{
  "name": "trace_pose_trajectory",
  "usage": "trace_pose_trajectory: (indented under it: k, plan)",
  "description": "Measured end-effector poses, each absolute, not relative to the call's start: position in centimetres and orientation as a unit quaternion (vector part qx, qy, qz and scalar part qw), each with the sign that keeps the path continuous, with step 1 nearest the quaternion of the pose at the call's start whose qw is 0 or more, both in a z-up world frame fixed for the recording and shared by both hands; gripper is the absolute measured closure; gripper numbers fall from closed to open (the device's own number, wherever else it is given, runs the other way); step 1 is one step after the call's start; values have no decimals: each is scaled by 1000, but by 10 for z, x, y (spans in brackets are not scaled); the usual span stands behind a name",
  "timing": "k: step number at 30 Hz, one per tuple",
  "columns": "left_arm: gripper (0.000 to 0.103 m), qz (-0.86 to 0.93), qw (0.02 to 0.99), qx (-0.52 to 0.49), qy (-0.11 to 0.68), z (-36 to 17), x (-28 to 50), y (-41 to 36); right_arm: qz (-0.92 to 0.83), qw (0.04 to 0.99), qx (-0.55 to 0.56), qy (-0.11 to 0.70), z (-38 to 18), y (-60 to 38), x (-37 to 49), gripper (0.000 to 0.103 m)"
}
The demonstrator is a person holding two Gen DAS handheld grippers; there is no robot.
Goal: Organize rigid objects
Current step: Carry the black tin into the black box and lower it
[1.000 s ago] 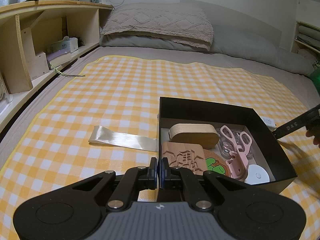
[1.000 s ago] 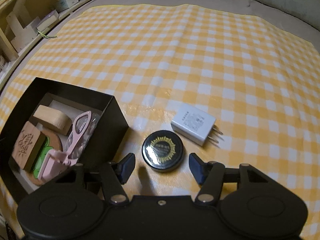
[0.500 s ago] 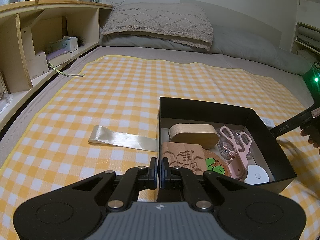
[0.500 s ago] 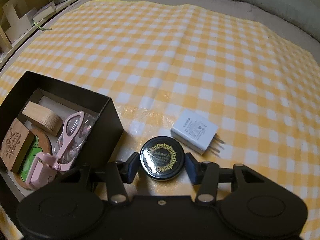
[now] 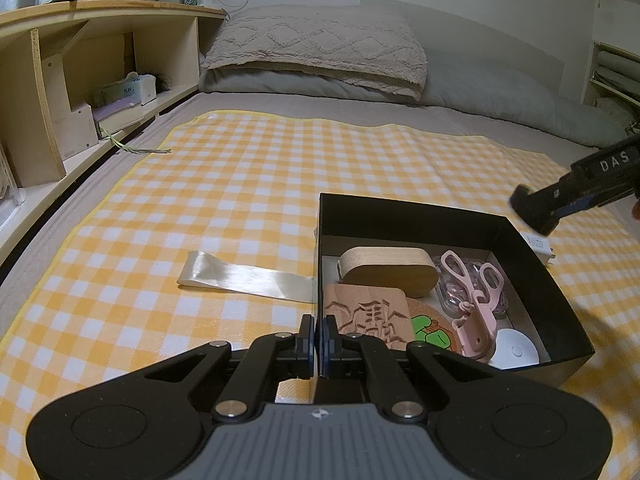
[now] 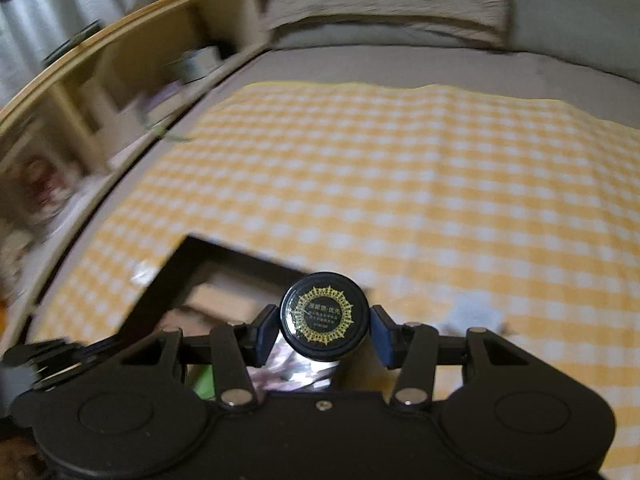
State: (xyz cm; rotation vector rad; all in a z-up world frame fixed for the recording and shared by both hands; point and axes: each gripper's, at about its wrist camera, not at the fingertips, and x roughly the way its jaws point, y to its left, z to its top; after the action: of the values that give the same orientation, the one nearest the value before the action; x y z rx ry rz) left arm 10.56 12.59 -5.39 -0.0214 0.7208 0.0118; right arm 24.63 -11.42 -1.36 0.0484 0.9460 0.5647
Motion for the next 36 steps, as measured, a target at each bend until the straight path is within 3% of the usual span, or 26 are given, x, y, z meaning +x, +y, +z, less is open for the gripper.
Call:
trace_pose_trajectory:
  k: [13, 26, 31, 36]
  plan:
    - [99, 5, 936, -11, 353, -54, 106, 126, 347, 798, -44, 491, -46, -27, 214, 53]
    - [99, 4, 936, -12, 352, -54, 106, 125, 337, 801, -72, 490, -57, -15, 218, 53]
    - [99, 5, 936, -12, 353, -54, 106, 125, 322, 805, -70, 493, -59, -17, 221, 45]
    - [99, 4, 936, -12, 353, -54, 106, 125, 322, 807, -61, 491, -55, -23, 221, 45]
